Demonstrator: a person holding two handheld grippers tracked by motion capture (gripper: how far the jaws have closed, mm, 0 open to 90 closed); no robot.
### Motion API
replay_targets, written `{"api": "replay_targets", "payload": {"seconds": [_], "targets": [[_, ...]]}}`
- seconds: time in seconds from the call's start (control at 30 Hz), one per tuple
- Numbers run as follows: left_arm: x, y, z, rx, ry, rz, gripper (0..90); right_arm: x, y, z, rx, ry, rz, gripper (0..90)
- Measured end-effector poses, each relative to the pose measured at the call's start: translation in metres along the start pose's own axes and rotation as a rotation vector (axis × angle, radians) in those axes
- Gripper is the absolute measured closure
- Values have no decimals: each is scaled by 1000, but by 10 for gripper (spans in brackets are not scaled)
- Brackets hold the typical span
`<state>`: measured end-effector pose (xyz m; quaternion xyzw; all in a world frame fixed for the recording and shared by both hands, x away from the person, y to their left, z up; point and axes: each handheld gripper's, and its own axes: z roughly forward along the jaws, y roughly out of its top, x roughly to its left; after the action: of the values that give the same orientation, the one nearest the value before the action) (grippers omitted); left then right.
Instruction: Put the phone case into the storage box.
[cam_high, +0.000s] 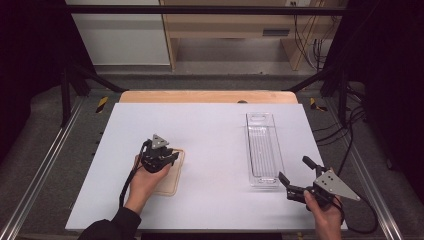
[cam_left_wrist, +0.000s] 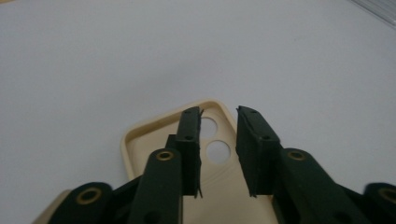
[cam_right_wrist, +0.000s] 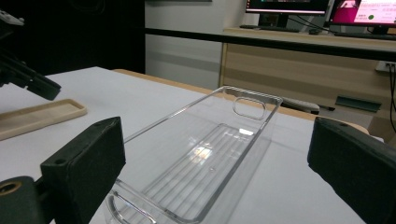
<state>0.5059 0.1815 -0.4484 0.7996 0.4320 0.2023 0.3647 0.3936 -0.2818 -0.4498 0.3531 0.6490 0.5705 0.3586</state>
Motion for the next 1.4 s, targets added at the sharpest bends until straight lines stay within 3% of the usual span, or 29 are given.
{"api": "replay_targets", "payload": {"seconds": [0.27, 0.63, 0.87, 1.07, 1.1, 1.4], "targets": [[-2, 6, 19, 69, -3, 2, 900, 5, 1, 5, -4, 37, -3, 48], [-4, 7, 36, 108, 6, -12, 900, 10, 1, 10, 3, 68, -17, 56], [-7, 5, 42, 102, -33, -38, 900, 9, 0, 9, 11, 67, -22, 56], [-22, 4, 42, 114, -80, 5, 900, 10, 0, 10, 24, 56, -29, 60], [-30, 4, 41, 120, -109, 19, 900, 10, 0, 10, 25, 54, -30, 60], [-61, -1, 36, 124, -193, 97, 900, 10, -1, 10, 33, 51, -37, 60]]}}
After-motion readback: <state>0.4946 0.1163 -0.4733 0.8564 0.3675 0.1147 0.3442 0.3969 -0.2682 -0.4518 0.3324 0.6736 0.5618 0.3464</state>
